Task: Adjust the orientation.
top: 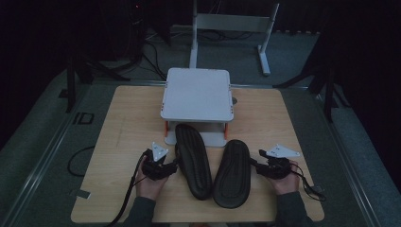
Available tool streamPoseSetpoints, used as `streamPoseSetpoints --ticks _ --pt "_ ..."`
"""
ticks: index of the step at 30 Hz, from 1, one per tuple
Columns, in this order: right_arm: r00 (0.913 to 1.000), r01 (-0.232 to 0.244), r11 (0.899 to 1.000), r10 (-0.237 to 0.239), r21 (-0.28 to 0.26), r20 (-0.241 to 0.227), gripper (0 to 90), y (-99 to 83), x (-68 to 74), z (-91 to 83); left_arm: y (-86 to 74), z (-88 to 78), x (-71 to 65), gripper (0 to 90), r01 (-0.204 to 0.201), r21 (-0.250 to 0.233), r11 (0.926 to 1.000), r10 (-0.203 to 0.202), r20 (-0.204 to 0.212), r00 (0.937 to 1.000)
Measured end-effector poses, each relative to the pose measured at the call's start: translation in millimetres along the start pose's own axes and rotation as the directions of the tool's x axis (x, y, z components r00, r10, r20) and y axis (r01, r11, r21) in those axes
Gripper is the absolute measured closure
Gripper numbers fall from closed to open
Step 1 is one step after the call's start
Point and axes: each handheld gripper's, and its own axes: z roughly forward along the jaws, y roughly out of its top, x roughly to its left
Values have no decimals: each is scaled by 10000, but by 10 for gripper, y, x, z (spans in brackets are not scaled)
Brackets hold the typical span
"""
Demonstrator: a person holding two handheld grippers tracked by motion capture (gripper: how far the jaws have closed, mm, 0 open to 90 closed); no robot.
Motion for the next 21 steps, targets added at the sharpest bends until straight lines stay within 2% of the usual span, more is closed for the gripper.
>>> streamPoseSetpoints --ticks 5,8,13,15,19,21 --pt "10000 -41 10000 41 -16 -66 449 -4 -8 3 106 80 -150 403 -233 -82 9997 235 288 9993" --pt "9998 -95 9999 94 -42 -170 456 -6 -13 9 212 107 -260 403 -379 -261 9989 394 598 9974" --pt "9997 -99 10000 99 -11 -218 472 -6 -18 11 398 128 -441 410 -679 -598 9959 726 820 9940" --pt "9997 -91 10000 90 -18 -249 473 -11 -24 7 474 124 -510 405 -648 -800 9947 739 1167 9904" --pt "9995 -113 9999 113 -16 -279 476 -14 -29 7 564 120 -631 400 -709 -1014 9923 863 1560 9840" --pt "9996 -86 10000 86 11 -269 478 -15 -30 5 588 128 -663 403 -592 -1071 9925 777 1773 9811"
